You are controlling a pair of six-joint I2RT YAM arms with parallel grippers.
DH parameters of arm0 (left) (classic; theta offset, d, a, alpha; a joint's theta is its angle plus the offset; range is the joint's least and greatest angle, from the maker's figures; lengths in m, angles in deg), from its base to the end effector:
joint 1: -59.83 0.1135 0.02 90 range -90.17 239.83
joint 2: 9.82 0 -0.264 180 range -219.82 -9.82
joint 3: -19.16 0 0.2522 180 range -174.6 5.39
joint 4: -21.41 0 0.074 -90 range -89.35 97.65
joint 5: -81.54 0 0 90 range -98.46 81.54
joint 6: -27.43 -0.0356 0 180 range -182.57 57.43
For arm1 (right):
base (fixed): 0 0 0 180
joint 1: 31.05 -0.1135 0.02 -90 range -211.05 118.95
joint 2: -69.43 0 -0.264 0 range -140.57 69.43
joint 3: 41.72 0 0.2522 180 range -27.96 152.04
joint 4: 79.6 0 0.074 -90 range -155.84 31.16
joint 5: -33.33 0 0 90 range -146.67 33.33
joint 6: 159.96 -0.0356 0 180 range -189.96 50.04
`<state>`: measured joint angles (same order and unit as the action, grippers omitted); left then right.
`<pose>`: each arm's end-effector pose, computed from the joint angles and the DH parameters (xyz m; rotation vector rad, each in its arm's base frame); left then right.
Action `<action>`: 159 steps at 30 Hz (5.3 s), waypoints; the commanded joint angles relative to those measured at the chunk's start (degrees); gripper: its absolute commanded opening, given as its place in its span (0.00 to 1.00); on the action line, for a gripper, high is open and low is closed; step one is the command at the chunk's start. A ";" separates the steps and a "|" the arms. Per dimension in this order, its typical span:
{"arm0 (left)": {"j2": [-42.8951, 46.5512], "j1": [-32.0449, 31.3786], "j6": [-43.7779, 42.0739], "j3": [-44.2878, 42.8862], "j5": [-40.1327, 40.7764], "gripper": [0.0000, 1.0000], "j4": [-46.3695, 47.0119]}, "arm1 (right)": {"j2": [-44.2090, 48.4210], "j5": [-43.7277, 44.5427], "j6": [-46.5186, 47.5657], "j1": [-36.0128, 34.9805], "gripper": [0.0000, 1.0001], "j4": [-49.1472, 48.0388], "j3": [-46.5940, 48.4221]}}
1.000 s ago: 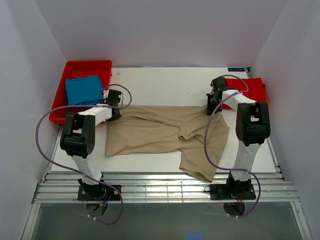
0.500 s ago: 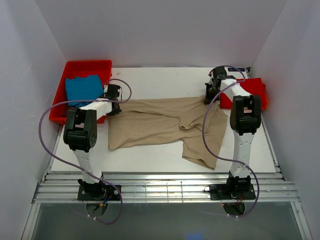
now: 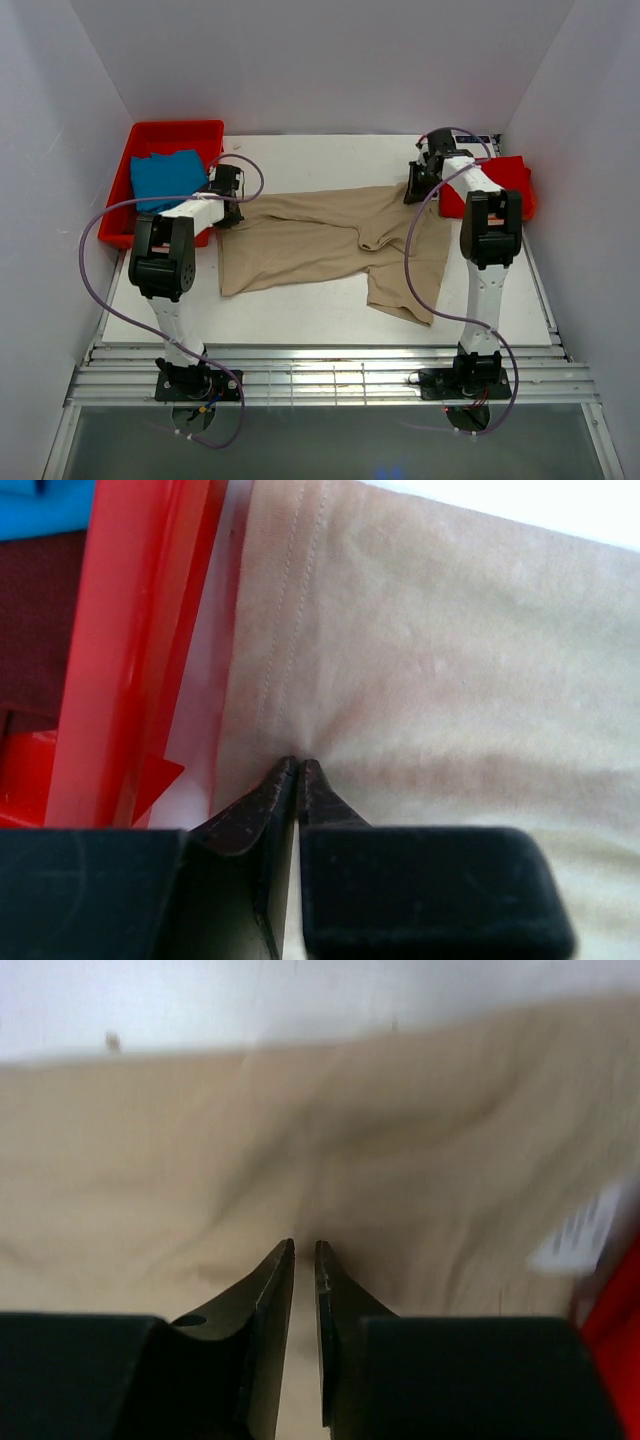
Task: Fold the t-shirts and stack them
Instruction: Fold the tshirt
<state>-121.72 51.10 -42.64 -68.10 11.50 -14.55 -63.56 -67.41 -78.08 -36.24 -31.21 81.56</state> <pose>0.3977 -0.0488 0.1597 -0.3659 2.5259 0.2691 0.5035 0.0524 0.1716 -0.0033 2.5922 0.3278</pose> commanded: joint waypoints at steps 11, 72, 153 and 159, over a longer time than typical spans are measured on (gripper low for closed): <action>8.71 -1.55 -1.29 -7.28 -4.58 0.30 -0.48 | 29.89 -4.54 1.09 -0.79 0.28 -7.82 -24.51; 25.32 -6.03 3.98 12.75 1.57 0.30 -7.42 | 50.37 9.77 -3.66 -9.93 0.24 -4.47 -49.04; 16.62 -6.12 9.52 16.54 -5.82 0.39 -27.37 | 63.47 12.67 -20.27 -11.68 0.42 6.77 -74.00; 15.75 -6.21 9.17 16.10 -5.55 0.39 -27.64 | 62.76 13.82 -20.53 -11.86 0.28 8.25 -74.88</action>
<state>-105.09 44.98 -33.22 -50.74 6.93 -43.13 -1.07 -54.82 -98.10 -47.69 -23.34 6.50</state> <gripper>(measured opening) 0.393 0.283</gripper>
